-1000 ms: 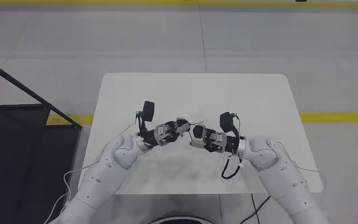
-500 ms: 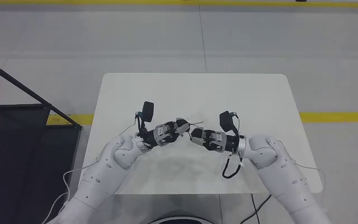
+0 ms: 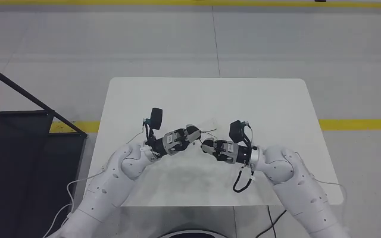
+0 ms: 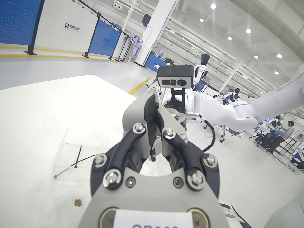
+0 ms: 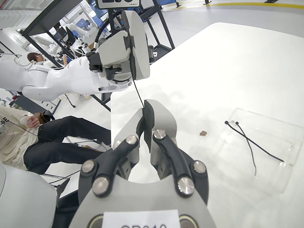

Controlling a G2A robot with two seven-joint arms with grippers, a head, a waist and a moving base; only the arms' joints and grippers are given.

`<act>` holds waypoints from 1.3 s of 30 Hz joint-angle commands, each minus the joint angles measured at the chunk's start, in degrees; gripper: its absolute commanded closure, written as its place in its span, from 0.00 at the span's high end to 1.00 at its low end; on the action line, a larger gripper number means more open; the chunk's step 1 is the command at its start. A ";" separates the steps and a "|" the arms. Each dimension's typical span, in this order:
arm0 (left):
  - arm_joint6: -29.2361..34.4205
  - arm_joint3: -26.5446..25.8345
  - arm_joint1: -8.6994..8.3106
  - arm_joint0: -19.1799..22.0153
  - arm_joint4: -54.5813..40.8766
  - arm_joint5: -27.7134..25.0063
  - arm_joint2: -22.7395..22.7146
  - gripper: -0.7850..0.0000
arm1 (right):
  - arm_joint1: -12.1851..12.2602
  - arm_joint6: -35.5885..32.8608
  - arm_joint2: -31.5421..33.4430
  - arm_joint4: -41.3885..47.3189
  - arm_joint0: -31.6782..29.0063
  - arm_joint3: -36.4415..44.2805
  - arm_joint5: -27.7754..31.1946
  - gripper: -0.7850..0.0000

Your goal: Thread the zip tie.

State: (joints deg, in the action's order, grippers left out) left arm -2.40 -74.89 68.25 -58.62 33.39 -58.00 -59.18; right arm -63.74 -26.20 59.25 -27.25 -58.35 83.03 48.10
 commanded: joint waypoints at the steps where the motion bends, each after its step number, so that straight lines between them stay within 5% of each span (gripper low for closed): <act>1: -0.21 0.16 -0.05 0.03 0.00 0.00 0.00 0.37 | 0.10 1.20 0.62 -1.59 -1.05 1.43 -1.97 0.00; 2: -0.27 0.31 -0.08 0.05 -0.09 0.00 0.01 0.58 | 0.16 2.33 1.17 -2.61 -1.84 2.45 -3.37 0.00; 3: -0.28 0.43 -0.10 0.10 -0.17 0.00 0.02 0.94 | 0.25 3.34 1.70 -4.10 -2.76 3.68 -4.77 0.00; 4: -0.25 0.56 -0.11 0.13 -0.31 0.00 0.02 1.00 | 0.36 4.30 2.25 -5.66 -3.77 5.03 -6.23 0.00; 17: -0.18 1.08 -0.40 -0.92 -1.83 0.03 -1.67 1.00 | 0.82 12.68 6.14 -25.37 -17.58 23.47 -33.84 0.00; 22: 1.07 0.84 -0.27 -1.60 -3.29 2.26 -1.66 1.00 | -0.10 15.36 2.20 -39.43 -21.40 29.27 -52.15 0.00; 26: 2.18 0.29 -0.05 -1.87 -5.06 3.82 -1.19 1.00 | -1.26 15.80 -3.21 -49.22 -21.37 30.26 -61.47 0.00; 39: 4.86 -0.51 0.13 -2.05 -8.25 7.00 -0.68 1.00 | -2.60 13.75 -7.33 -55.18 -19.79 29.69 -66.30 0.00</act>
State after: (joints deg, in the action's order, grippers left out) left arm 2.45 -75.39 68.38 -60.67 25.14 -51.00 -59.86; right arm -66.34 -12.45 51.92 -82.42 -78.14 112.72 -18.19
